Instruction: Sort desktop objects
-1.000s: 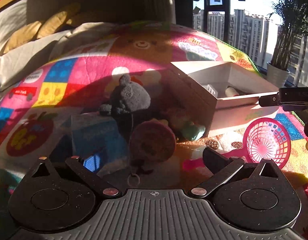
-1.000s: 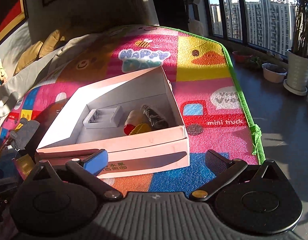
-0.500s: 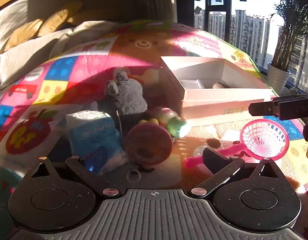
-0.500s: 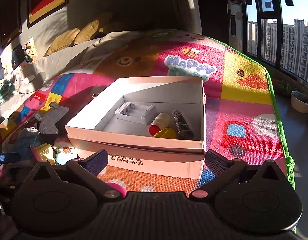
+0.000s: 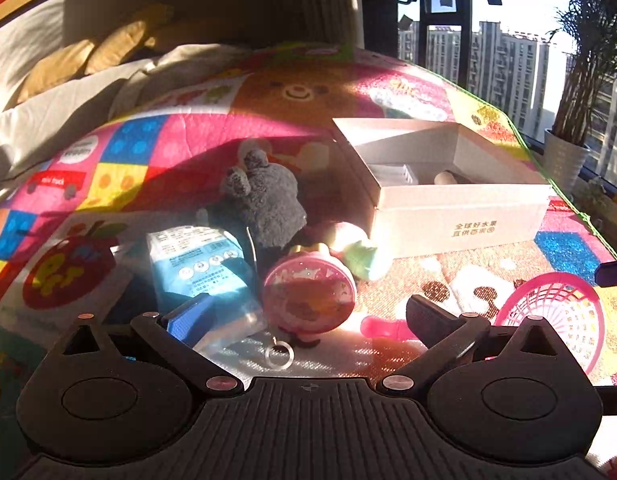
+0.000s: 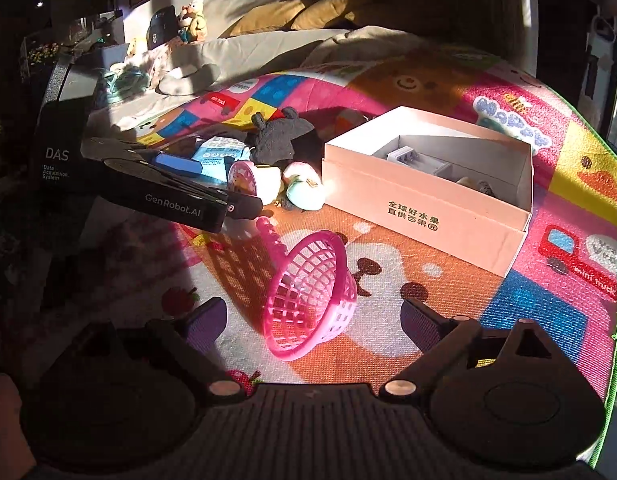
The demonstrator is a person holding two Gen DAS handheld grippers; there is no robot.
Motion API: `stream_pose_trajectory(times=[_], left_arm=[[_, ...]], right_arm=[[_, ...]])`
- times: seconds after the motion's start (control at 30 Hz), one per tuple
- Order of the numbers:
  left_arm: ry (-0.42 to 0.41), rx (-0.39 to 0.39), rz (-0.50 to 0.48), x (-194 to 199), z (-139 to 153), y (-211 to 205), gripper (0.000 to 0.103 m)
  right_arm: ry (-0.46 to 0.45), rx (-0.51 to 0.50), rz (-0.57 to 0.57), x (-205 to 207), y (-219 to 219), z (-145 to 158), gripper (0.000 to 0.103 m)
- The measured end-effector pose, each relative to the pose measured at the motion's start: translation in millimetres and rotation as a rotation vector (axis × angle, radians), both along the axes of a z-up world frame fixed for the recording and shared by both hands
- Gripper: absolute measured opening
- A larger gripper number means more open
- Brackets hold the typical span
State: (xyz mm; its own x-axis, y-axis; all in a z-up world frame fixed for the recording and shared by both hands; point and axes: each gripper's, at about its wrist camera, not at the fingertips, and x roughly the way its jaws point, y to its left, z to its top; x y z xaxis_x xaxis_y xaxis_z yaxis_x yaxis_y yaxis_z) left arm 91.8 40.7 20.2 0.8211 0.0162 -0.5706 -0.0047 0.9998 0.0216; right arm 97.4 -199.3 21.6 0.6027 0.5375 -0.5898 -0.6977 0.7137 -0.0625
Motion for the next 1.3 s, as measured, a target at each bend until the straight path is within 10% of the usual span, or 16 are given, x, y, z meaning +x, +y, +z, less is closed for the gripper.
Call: stream_pose_trajectory(times=[0.33, 0.77, 1.1, 1.23, 1.3], left_arm=[[0.002, -0.006, -0.001, -0.6, -0.1, 2.3, 0.103], [0.004, -0.019, 0.001, -0.2, -0.7, 5.4, 0.103], [-0.017, 0.045, -0.024, 8.8, -2.1, -6.5, 0.103], [-0.032, 0.079, -0.033, 19.7, -3.0, -15.9, 0.101], [-0.022, 0.103, -0.038, 23.5, -5.7, -20.4, 0.083]], right_arm=[[-0.158, -0.153, 0.083, 11.2, 40.9, -17.5, 0.103], [0.098, -0.007, 0.000, 71.0, 21.5, -24.2, 0.102], [0.130, 0.062, -0.120, 51.5, -20.0, -16.2, 0.052], [0.132, 0.046, -0.206, 42.6, -42.0, -23.8, 0.054], [0.147, 0.068, -0.233, 41.5, -48.0, -28.2, 0.067]])
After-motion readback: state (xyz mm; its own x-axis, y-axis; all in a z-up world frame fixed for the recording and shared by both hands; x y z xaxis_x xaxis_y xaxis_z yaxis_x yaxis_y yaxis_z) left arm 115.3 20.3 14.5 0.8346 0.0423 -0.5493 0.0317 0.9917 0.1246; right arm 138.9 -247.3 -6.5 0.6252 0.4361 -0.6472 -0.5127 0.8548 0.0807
